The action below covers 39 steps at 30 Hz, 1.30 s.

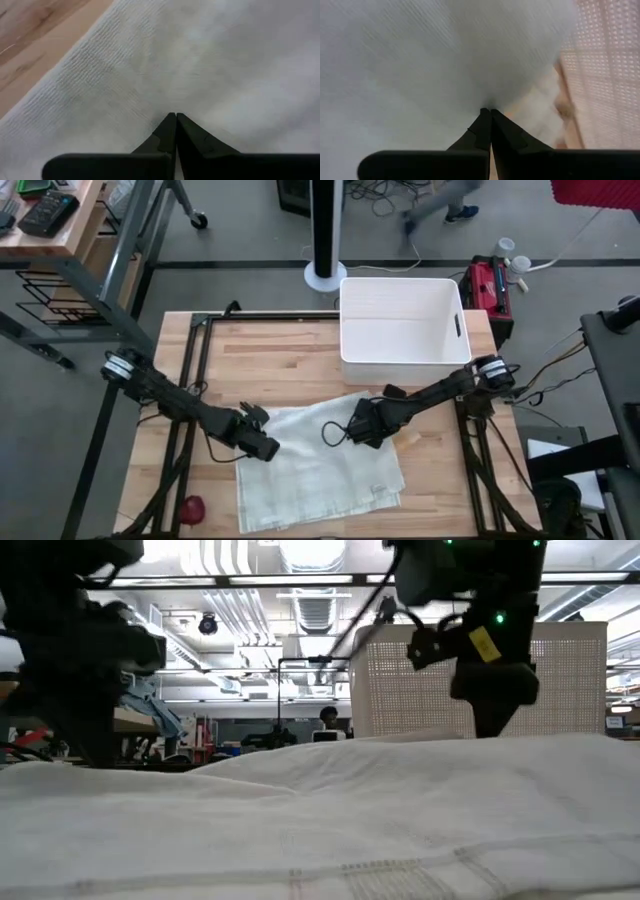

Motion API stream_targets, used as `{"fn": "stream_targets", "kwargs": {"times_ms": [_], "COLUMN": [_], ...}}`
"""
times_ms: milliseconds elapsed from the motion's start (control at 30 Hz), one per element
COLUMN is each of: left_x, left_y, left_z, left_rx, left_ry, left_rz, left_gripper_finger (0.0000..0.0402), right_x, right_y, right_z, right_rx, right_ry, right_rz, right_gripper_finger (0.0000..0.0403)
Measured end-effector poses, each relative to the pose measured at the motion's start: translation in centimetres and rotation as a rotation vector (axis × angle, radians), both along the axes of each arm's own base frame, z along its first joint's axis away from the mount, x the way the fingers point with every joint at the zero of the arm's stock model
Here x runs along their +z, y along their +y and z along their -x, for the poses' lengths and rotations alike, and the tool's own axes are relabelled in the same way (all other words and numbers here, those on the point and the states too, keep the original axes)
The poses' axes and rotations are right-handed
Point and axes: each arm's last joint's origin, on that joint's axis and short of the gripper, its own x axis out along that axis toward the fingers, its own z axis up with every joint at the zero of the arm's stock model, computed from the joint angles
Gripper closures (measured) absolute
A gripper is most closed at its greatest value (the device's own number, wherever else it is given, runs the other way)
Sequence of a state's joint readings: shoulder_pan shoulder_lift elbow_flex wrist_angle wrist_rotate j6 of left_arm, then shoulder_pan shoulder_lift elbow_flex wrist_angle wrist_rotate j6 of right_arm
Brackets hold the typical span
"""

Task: Fold towel
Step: Fold the white checkered towel

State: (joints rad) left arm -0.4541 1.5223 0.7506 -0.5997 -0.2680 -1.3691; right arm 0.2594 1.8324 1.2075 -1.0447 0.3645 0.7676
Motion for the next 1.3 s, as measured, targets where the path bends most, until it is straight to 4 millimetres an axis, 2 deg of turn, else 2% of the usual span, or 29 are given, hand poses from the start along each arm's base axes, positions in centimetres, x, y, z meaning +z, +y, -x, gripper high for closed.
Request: {"fn": "stream_targets", "kwargs": {"times_ms": [233, 333, 433, 533, 633, 833, 967, 1167, 1300], "left_x": [2.3, 3.0, 3.6, 2.9, 1.5, -1.5, -1.7, -0.7, -0.4], "left_y": [-0.3, -0.6, -1.3, -1.8, -2.1, -2.9, -3.1, -3.3, -4.2], "left_z": [1.1, 0.6, -0.9, -1.8, -2.4, -2.7, -2.7, -2.3, -2.0], "left_rx": [-0.009, -0.025, -0.099, -0.148, -0.160, -0.141, -0.112, -0.133, -0.142], "left_ry": [-0.078, -0.185, -0.342, -0.376, -0.341, -0.197, -0.182, -0.200, -0.182], "left_rz": [0.033, 0.031, 0.022, 0.014, 0.018, 0.148, 0.170, 0.166, 0.246], "left_gripper_finger": [0.0396, 0.0396, 0.0400, 0.0400, 0.0400, 0.0400, 0.0401, 0.0400, 0.0400], "right_x": [2.0, 2.9, 3.4, 3.6, 3.4, 2.3, 0.8, -2.5, -4.1], "right_y": [0.7, 1.2, 1.7, 1.9, 1.7, 1.2, 0.6, -0.3, -0.8], "right_z": [0.5, -0.3, -1.4, -2.2, -3.1, -3.1, -2.3, -0.3, 1.3], "right_rx": [-0.001, 0.045, 0.118, 0.157, 0.167, 0.169, 0.128, 0.038, -0.037], "right_ry": [-0.124, -0.257, -0.367, -0.445, -0.494, -0.462, -0.422, -0.333, -0.302], "right_rz": [-0.030, -0.073, -0.124, -0.139, -0.139, -0.134, -0.146, -0.128, -0.108], "right_gripper_finger": [0.0403, 0.0403, 0.0403, 0.0403, 0.0403, 0.0403, 0.0403, 0.0403, 0.0403]}}
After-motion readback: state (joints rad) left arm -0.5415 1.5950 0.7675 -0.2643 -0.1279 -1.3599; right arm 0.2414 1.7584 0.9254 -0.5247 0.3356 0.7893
